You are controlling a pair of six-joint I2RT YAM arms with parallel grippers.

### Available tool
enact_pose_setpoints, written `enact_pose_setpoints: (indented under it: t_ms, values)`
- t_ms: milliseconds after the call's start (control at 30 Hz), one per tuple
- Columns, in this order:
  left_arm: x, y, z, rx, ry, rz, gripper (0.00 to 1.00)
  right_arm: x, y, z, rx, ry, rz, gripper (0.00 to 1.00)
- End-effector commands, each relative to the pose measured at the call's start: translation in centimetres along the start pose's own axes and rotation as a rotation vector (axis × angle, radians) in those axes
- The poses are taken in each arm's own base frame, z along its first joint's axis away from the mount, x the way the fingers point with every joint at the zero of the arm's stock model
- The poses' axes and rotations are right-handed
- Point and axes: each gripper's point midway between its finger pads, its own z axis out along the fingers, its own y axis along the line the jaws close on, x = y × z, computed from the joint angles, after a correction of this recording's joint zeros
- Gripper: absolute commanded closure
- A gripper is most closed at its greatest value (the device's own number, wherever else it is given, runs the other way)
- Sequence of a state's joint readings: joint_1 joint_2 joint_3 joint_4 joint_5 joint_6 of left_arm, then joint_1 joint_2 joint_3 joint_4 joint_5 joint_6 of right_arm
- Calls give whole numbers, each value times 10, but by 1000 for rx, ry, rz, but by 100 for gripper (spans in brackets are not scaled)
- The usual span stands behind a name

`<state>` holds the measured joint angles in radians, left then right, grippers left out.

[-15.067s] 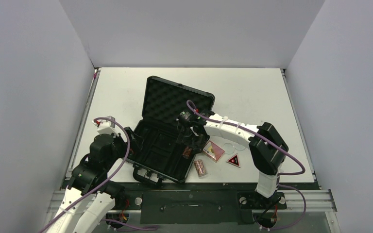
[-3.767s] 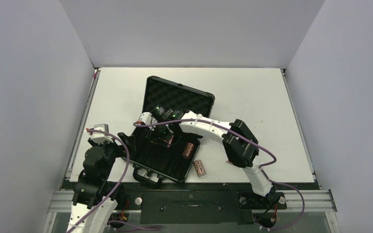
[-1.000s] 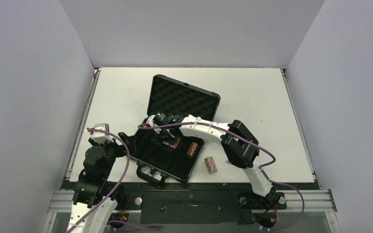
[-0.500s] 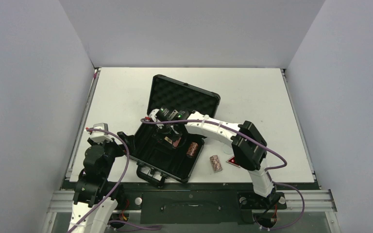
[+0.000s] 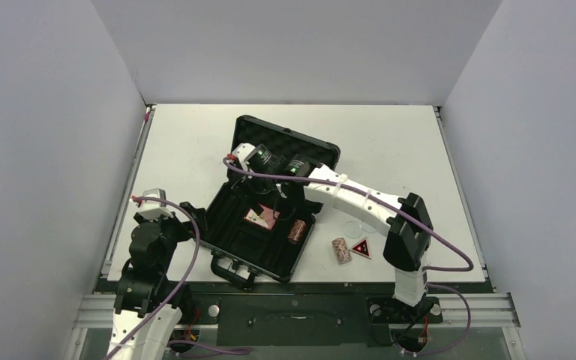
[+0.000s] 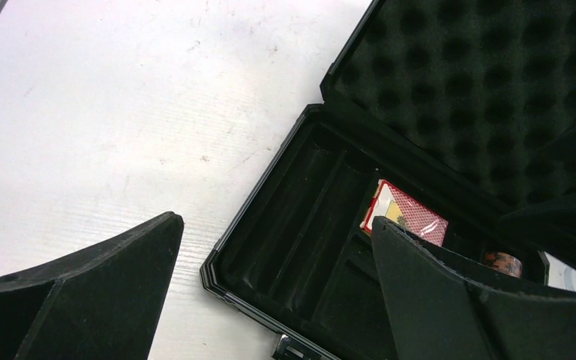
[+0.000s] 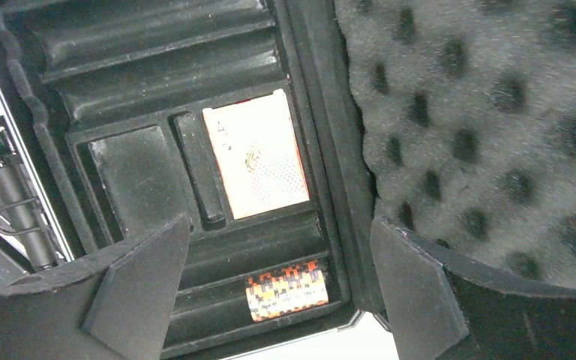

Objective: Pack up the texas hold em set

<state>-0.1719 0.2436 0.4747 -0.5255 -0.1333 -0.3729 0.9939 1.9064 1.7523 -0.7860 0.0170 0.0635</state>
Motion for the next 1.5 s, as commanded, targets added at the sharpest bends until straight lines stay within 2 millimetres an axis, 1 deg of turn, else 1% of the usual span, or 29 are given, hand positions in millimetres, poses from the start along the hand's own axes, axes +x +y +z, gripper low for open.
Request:
enact_pose_setpoints:
  t_ms: [0,167,267,300,333,367,400,433,467,533,567,600,733,767,800,833,933,967,1000,1033,1067,1100,1133,1200,1233,1267,1300,1367,1467]
  values:
    - [-18,-4,0,9,-57,-14,4,-42,-13,-53,53,-168,72,14]
    - [-19,-1,1,-8,-57,-20,4,-45,-15,-78,68,-213,100,14]
    - [-18,-1,2,-7,-55,-19,4,-45,-18,-98,85,-253,127,13]
    - [-18,-1,2,-5,-54,-19,4,-43,-18,-101,88,-257,139,13]
    - [-18,-1,2,-5,-53,-18,4,-44,-21,-110,98,-277,149,13]
    - [-18,-1,2,-5,-52,-18,4,-41,-20,-111,100,-277,159,13]
    - [-18,-1,2,-5,-52,-18,4,-41,-22,-122,110,-300,170,13]
    - [-18,-2,2,-4,-53,-18,4,-35,-22,-121,114,-294,181,13]
    - [-18,-1,2,-5,-54,-18,4,-33,-24,-131,123,-316,193,13]
    - [-18,-1,1,-6,-55,-18,4,-25,-27,-141,136,-333,228,13]
    - [-18,-1,1,-7,-55,-19,4,-18,-28,-147,140,-342,237,13]
    - [-19,0,1,-11,-57,-20,4,-14,-31,-150,155,-346,256,13]
    - [-19,2,2,-27,-59,-26,4,13,-42,-167,205,-365,312,13]
    - [-19,2,2,-28,-59,-25,4,24,-47,-171,229,-367,323,13]
    - [-19,2,2,-27,-58,-25,4,29,-49,-174,239,-371,341,13]
    - [-19,2,2,-26,-58,-25,4,41,-54,-177,265,-373,351,13]
    - [-19,2,2,-26,-57,-24,4,66,-65,-181,326,-375,421,13]
    - [-19,2,2,-26,-58,-24,4,79,-72,-183,368,-374,443,13]
    - [-19,2,2,-25,-59,-23,4,85,-75,-184,388,-382,510,13]
    - [-19,1,2,-22,-60,-23,4,101,-84,-186,437,-379,544,13]
    - [-19,1,2,-20,-60,-22,4,108,-87,-187,452,-386,612,13]
    - [-19,1,2,-18,-59,-22,4,119,-90,-187,464,-390,641,13]
    - [-19,0,2,-17,-57,-21,4,123,-93,-188,470,-403,703,13]
    - [-17,-1,3,-9,-51,-17,4,143,-100,-187,493,-408,799,13]
    - [-17,-2,3,-7,-48,-17,4,147,-107,-193,507,-441,889,13]
    - [-17,-2,3,-7,-49,-16,4,157,-112,-198,527,-445,929,13]
    - [-17,-1,3,-9,-48,-17,4,163,-119,-200,548,-457,999,13]
    - [-18,0,2,-14,-54,-20,4,171,-123,-204,550,-479,1035,13]
    - [-18,0,2,-17,-56,-20,4,175,-127,-207,551,-514,1078,12]
